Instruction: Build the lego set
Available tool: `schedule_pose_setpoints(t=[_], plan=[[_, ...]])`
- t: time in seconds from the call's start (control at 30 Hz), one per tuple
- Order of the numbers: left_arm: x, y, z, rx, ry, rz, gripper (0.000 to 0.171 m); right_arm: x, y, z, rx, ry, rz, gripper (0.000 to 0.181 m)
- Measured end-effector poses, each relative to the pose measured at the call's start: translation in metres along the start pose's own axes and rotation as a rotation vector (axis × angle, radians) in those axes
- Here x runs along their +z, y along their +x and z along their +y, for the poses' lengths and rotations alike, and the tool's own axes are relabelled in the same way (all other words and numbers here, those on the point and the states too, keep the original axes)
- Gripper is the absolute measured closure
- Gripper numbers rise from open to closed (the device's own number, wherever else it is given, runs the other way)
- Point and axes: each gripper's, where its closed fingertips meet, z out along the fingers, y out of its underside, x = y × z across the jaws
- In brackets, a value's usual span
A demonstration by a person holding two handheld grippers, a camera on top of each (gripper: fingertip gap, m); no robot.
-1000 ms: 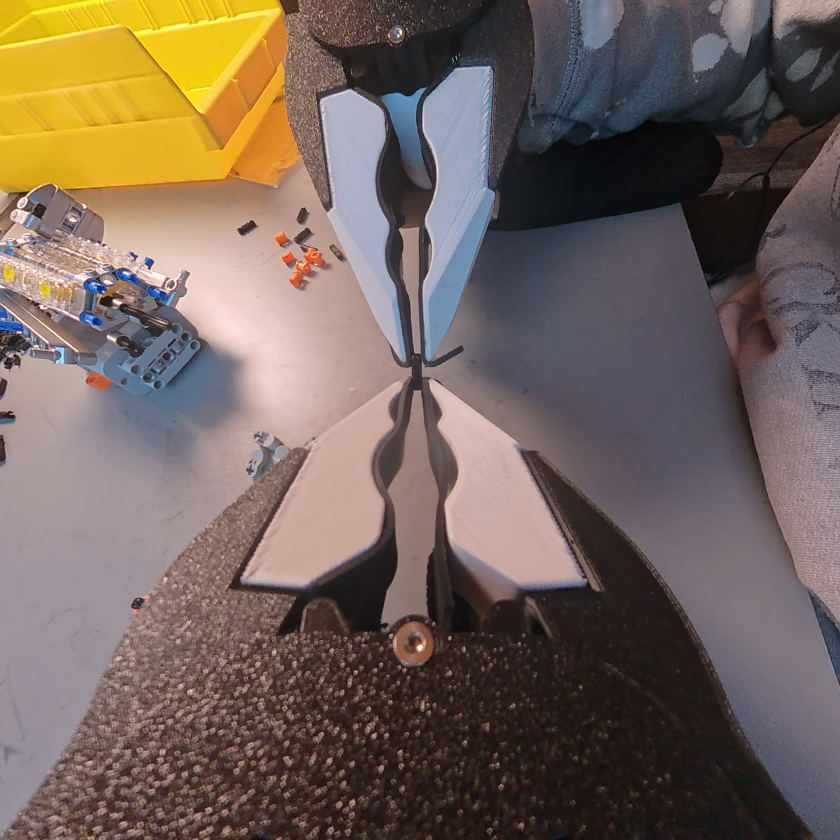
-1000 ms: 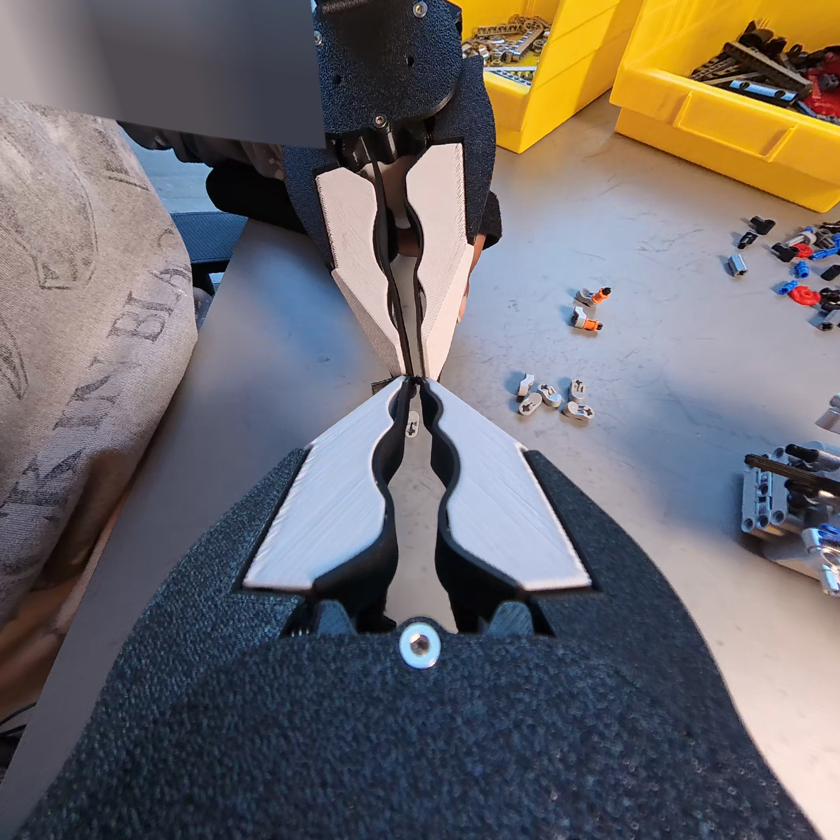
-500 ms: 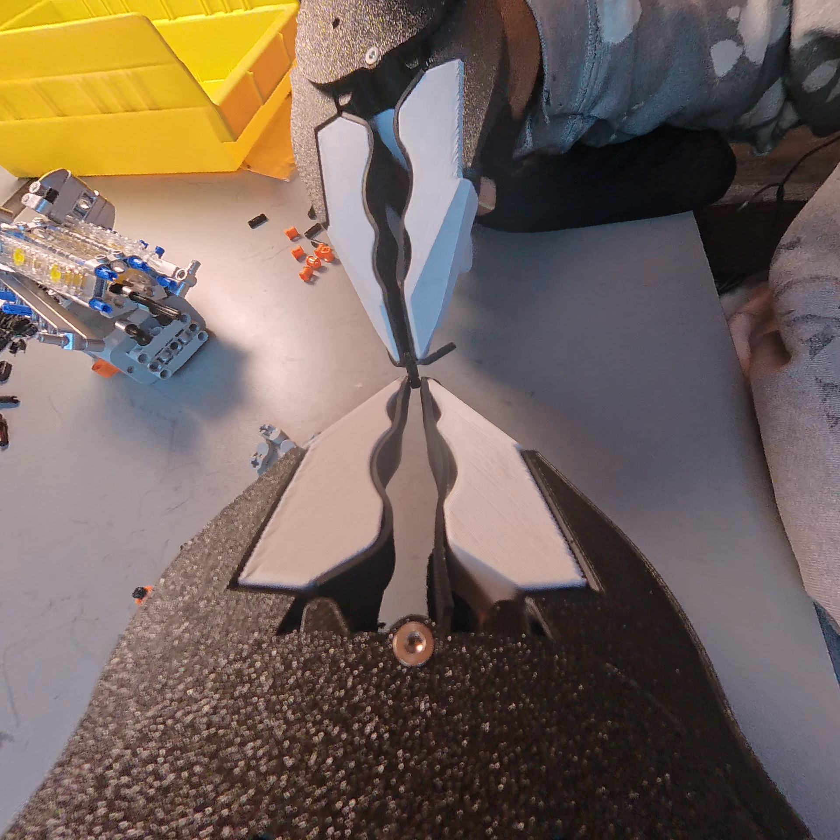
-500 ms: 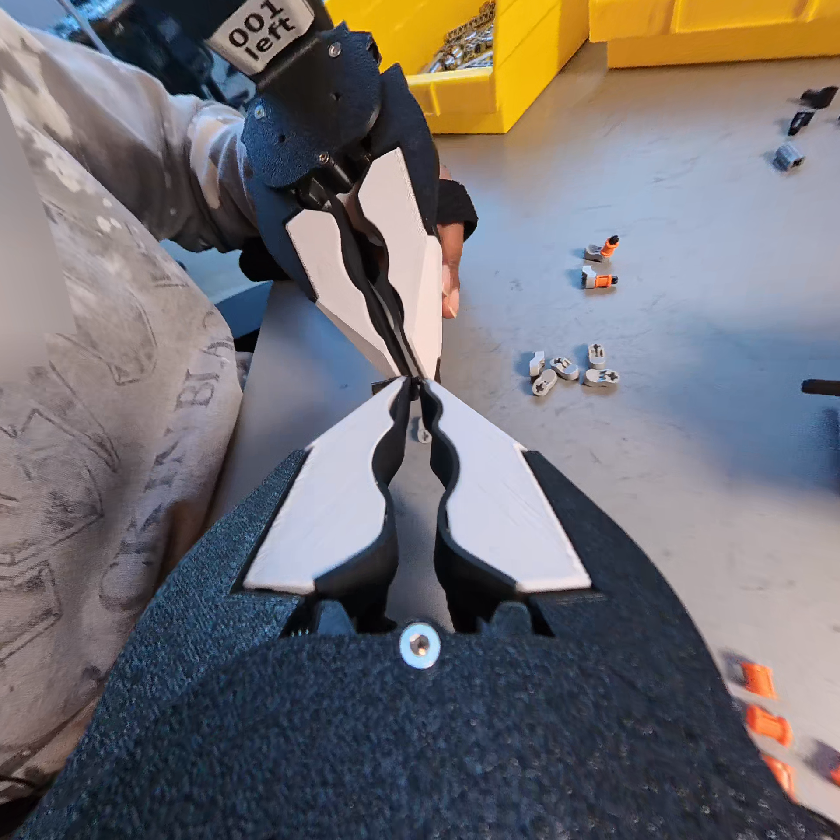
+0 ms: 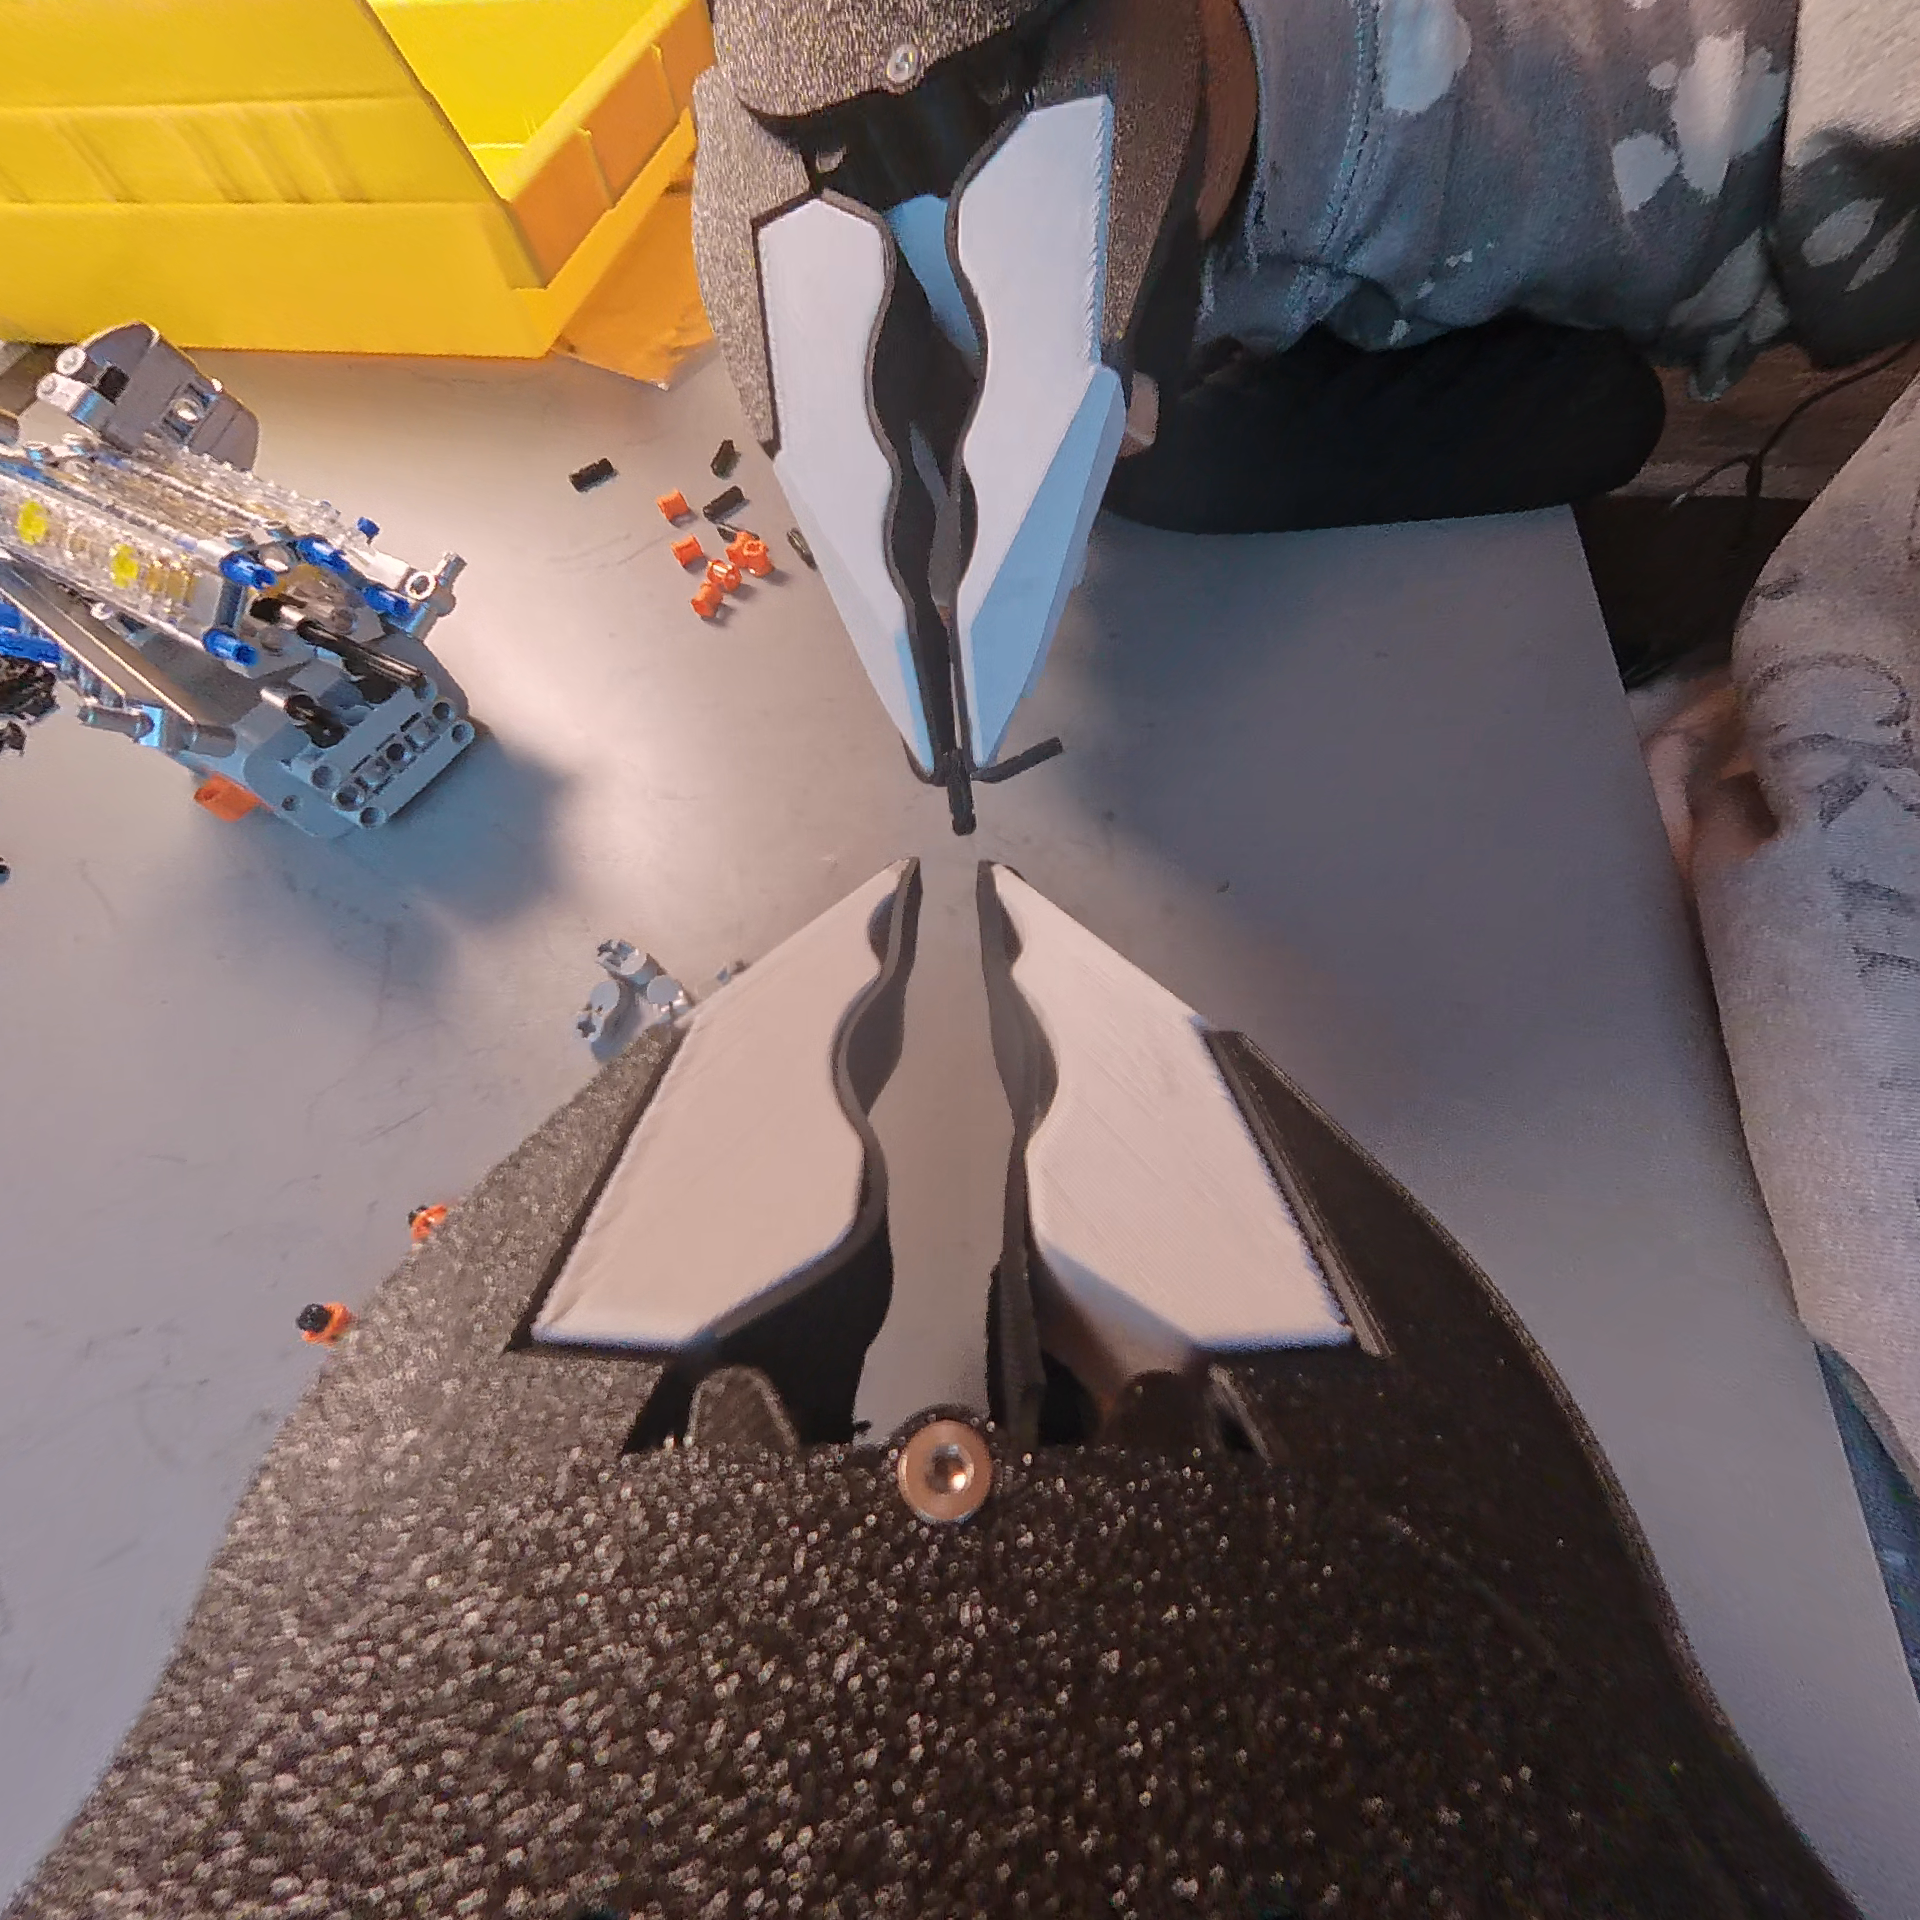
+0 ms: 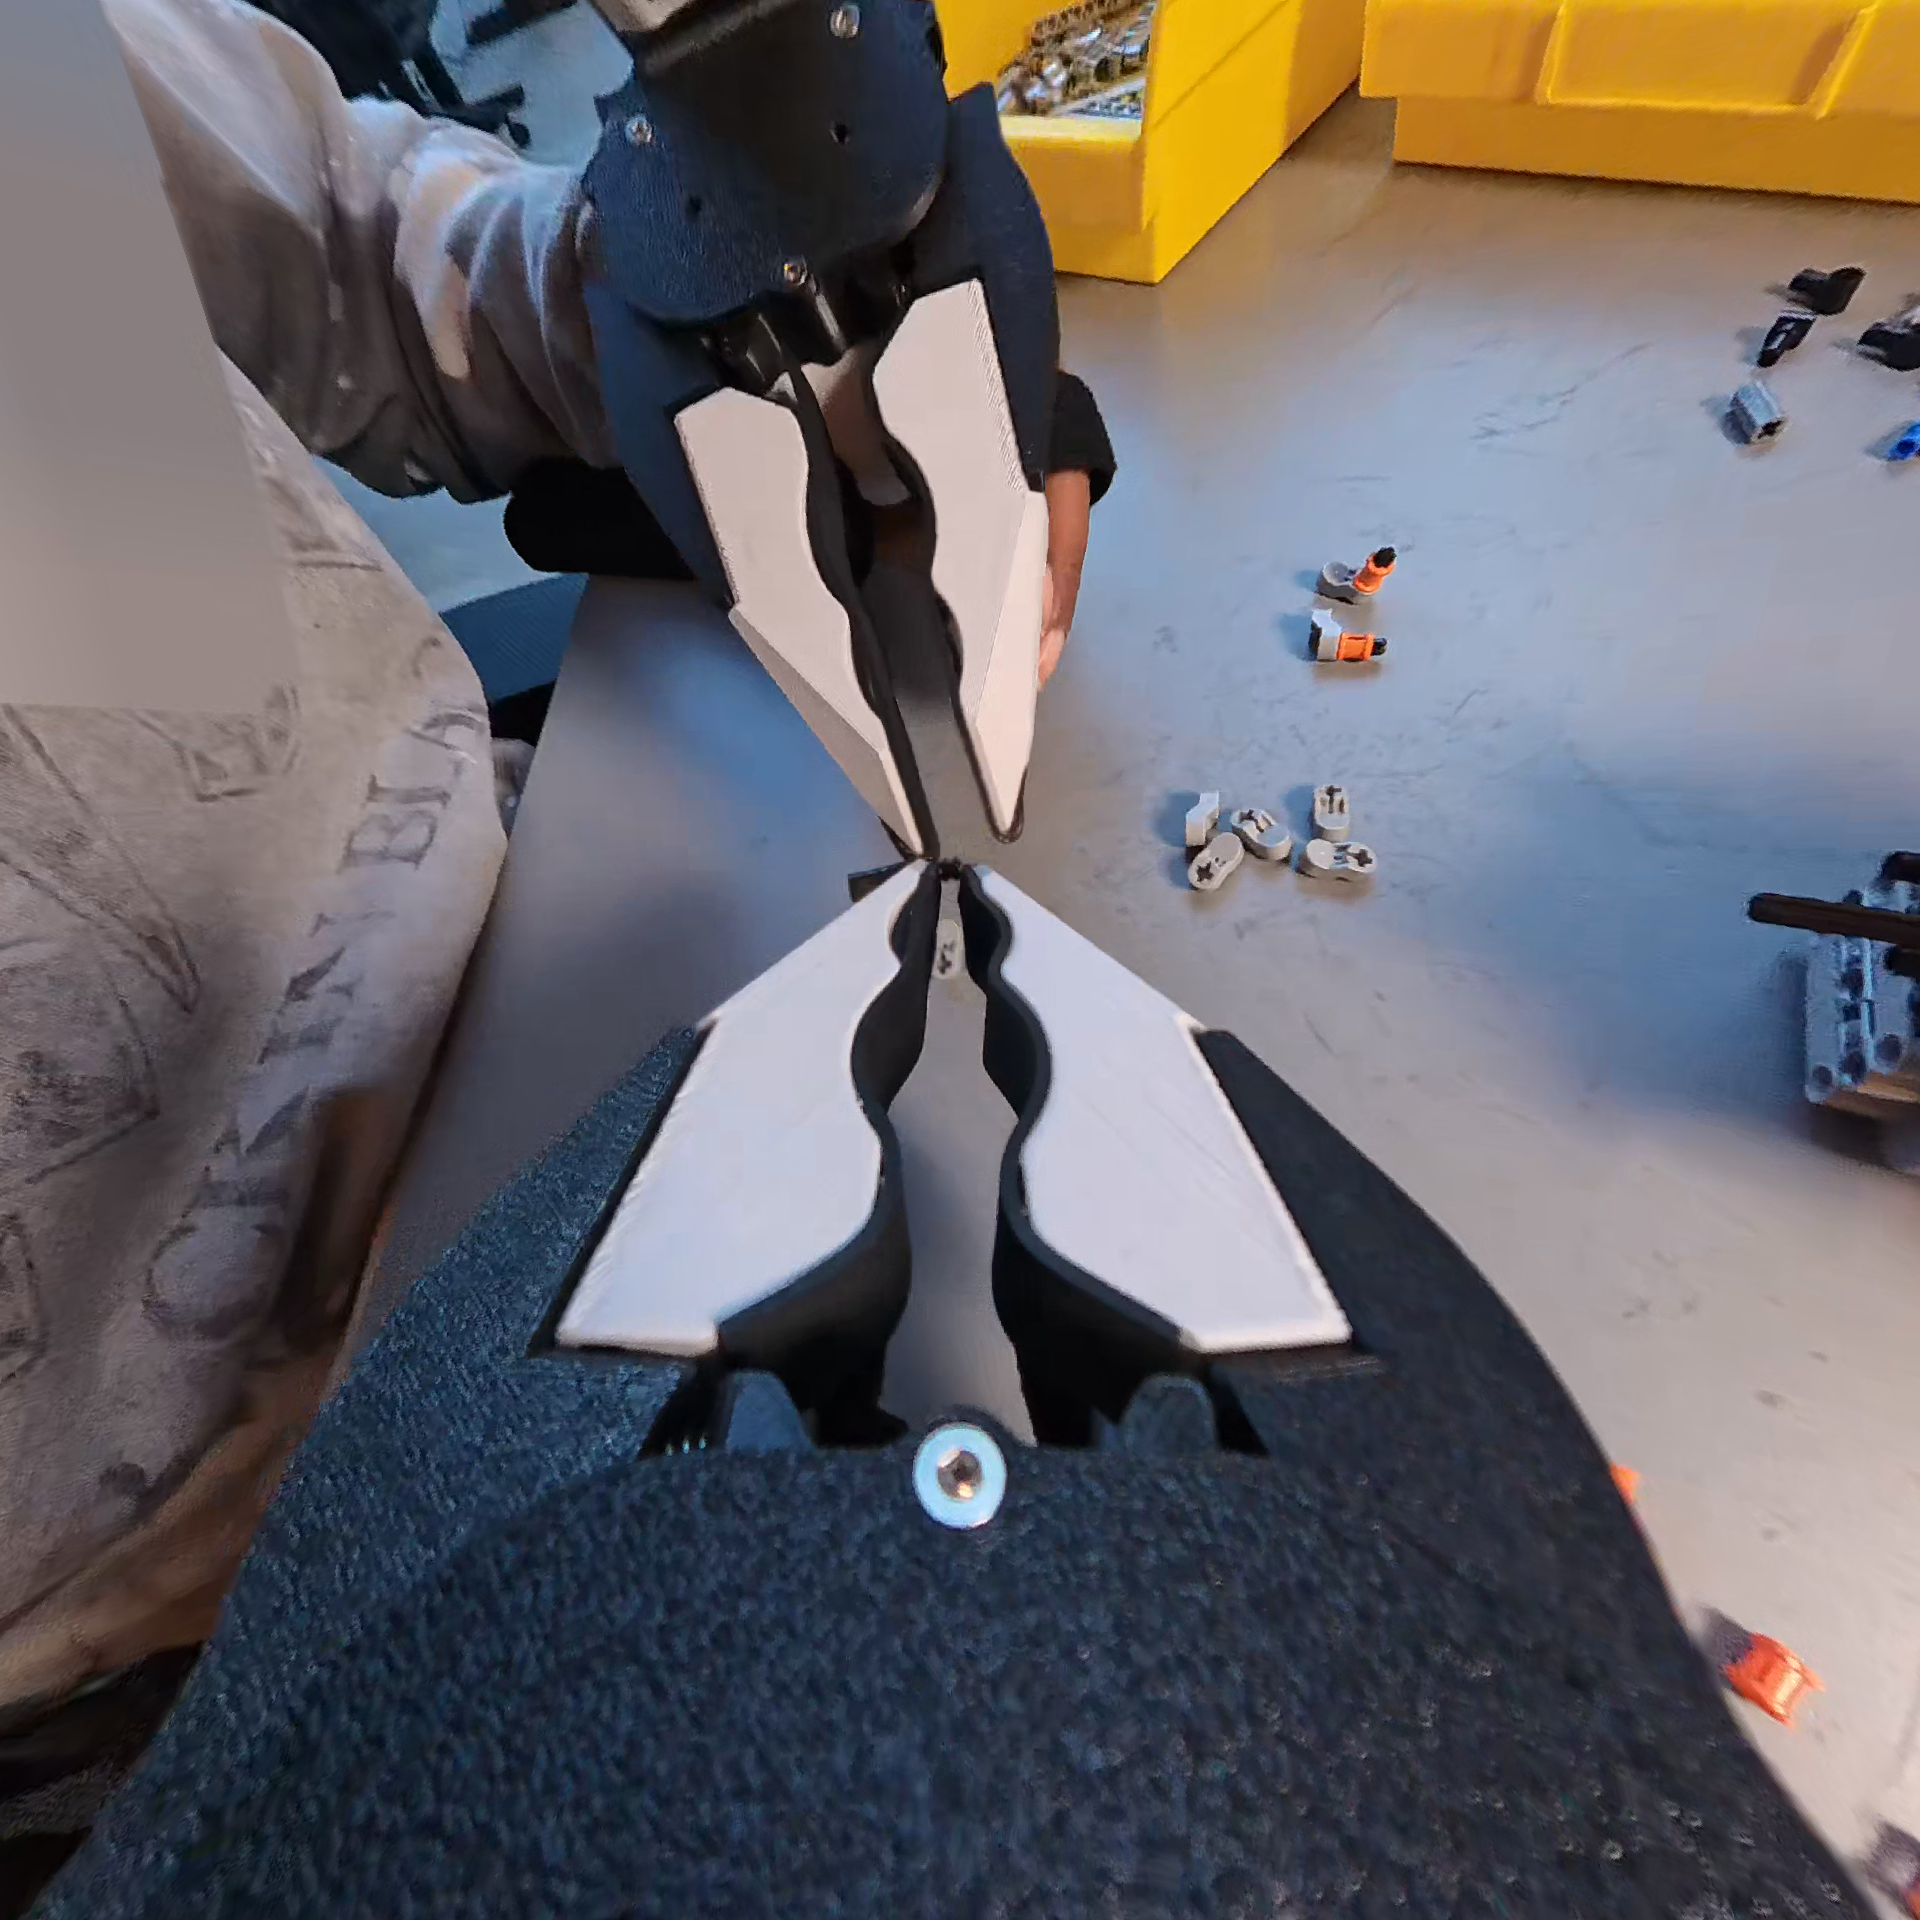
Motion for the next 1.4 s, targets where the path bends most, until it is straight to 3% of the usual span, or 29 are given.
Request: schedule_pose_setpoints(t=[0.3,0.6,0.93,1.13,1.4], plan=[[0.011,0.014,0.018,0.013,-0.124,0.079,0.159,0.009,-0.006,0.023,-0.183,-0.148,0.018,0.178],[0.017,0.02,0.031,0.044,-0.208,0.085,0.16,0.018,-0.004,0.035,-0.242,-0.233,0.052,0.178],[0.018,0.016,0.032,0.034,-0.215,0.063,0.166,0.022,-0.004,0.036,-0.265,-0.251,0.063,0.178],[0.009,0.013,0.028,0.002,-0.177,0.071,0.16,0.019,-0.003,0.027,-0.269,-0.209,0.077,0.178],[0.014,0.016,0.035,0.015,-0.224,0.082,0.165,0.023,-0.005,0.029,-0.273,-0.216,0.069,0.178]])
